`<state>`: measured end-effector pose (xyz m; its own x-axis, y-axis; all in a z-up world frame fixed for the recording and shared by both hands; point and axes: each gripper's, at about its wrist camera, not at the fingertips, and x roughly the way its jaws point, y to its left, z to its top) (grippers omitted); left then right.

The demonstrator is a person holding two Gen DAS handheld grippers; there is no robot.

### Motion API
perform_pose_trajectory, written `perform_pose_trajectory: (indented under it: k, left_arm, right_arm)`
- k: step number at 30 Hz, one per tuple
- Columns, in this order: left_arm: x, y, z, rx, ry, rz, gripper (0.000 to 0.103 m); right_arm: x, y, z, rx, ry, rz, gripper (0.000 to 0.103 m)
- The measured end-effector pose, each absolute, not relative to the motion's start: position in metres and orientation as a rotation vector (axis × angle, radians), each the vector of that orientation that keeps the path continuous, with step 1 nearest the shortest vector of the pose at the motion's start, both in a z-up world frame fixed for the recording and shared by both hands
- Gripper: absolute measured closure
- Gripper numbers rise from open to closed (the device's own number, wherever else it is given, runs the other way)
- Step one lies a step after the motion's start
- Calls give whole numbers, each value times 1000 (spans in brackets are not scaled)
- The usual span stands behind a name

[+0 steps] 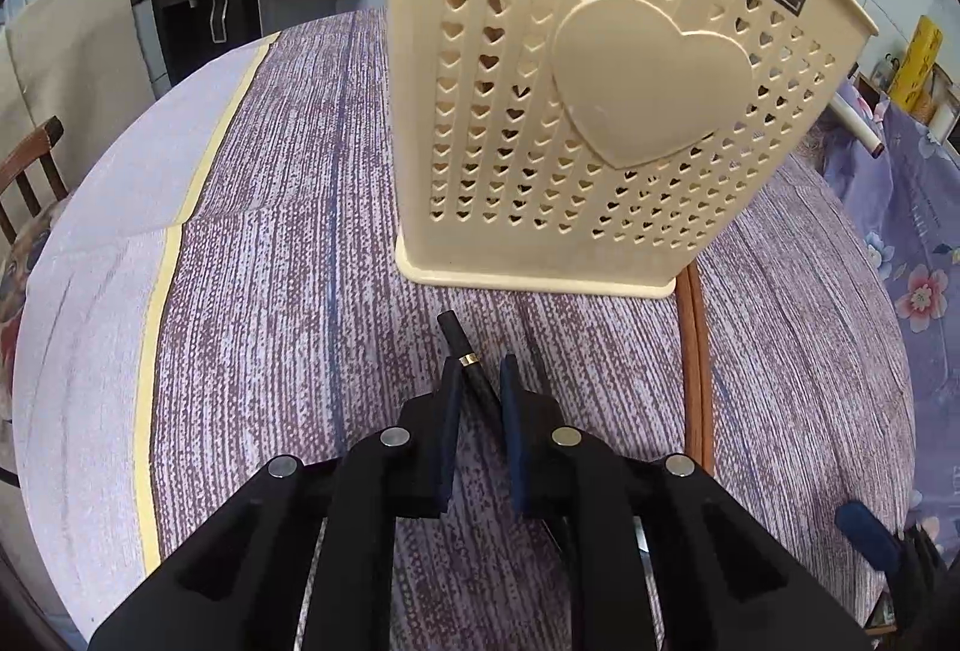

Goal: Organize utensils
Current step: 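Grasp the black chopstick with the left tool while the right tool grasps a brown chopstick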

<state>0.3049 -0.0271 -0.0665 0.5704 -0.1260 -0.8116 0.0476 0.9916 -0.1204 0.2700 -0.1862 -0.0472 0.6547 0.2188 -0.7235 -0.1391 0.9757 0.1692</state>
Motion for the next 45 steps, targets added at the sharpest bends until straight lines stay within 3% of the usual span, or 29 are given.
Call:
perform_pose_trajectory:
  k: [14, 19, 24, 32, 45]
  left_arm:
    - [298, 15, -63, -207, 1001, -148, 90]
    - [297, 16, -66, -208, 1008, -158, 90]
    - [301, 21, -65, -216, 1015, -173, 90]
    - [301, 19, -66, -198, 1009, -165, 90]
    - [302, 17, -66, -196, 1009, -160, 90]
  right_arm:
    - [355, -148, -61, 61, 926, 148, 53]
    - [349, -148, -62, 8, 939, 199, 62]
    - [336, -174, -58, -42, 998, 286, 62]
    - [332, -214, -58, 126, 978, 137, 62]
    - [348, -237, -57, 242, 952, -2, 75]
